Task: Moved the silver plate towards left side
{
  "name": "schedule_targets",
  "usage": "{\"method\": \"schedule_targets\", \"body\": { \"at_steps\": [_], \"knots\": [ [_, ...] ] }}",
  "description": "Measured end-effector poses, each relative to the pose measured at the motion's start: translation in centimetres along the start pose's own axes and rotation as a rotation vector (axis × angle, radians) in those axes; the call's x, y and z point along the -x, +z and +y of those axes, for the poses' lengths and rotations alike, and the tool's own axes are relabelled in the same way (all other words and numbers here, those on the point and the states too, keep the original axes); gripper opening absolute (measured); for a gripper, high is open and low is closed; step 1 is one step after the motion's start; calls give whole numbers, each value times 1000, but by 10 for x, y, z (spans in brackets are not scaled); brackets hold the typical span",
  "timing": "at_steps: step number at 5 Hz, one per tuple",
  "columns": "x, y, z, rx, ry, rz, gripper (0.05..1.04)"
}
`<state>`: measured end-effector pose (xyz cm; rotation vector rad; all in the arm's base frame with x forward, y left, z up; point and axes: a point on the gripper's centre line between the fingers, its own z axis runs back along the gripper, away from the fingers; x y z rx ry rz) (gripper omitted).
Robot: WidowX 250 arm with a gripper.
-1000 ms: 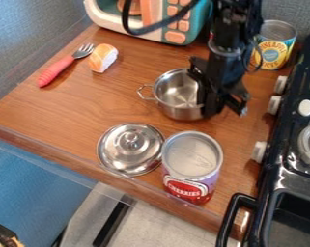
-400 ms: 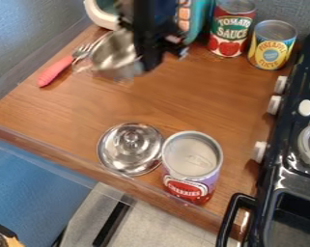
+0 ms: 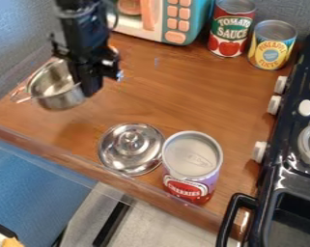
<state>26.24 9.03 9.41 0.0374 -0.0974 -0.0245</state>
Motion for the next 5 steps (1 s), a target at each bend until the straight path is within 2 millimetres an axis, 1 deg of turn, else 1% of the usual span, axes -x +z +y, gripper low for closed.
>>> {"method": "schedule_targets", "body": {
  "at_steps": [1,2,3,4,5],
  "knots": [
    [6,-24,15,-12,31,46,74],
    [2,-38,20,-28,34,60,74],
    [-5,-44,22,-35,23,61,74],
    [-7,-43,20,-45,11,59,102],
    [-5,-36,12,-31,3,74,274]
  ]
}}
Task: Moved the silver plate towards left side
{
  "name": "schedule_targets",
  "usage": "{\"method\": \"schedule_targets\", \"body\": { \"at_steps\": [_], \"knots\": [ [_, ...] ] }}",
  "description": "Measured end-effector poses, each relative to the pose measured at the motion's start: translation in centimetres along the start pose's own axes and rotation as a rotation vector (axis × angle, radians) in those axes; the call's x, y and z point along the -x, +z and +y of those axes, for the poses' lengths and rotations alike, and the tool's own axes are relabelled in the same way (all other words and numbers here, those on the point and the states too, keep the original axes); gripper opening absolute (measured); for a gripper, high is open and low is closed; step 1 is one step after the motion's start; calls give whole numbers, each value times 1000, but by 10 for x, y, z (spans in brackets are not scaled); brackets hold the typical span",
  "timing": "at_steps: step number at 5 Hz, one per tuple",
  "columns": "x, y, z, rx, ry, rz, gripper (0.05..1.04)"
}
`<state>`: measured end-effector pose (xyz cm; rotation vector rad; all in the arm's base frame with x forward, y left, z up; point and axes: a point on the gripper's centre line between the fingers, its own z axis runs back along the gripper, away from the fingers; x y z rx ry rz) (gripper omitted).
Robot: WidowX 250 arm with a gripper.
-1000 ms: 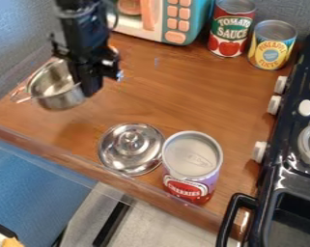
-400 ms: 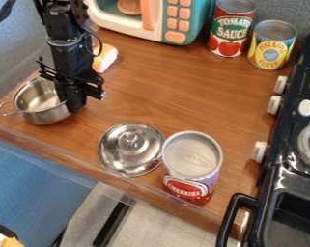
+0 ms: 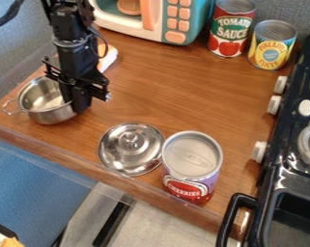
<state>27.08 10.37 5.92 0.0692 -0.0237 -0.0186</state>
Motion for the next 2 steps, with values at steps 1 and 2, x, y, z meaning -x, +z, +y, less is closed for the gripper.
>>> {"method": "schedule_targets", "body": {
  "at_steps": [1,2],
  "knots": [
    [3,28,-1,2,-7,-34,552],
    [8,41,2,-6,1,-39,859]
  ]
}}
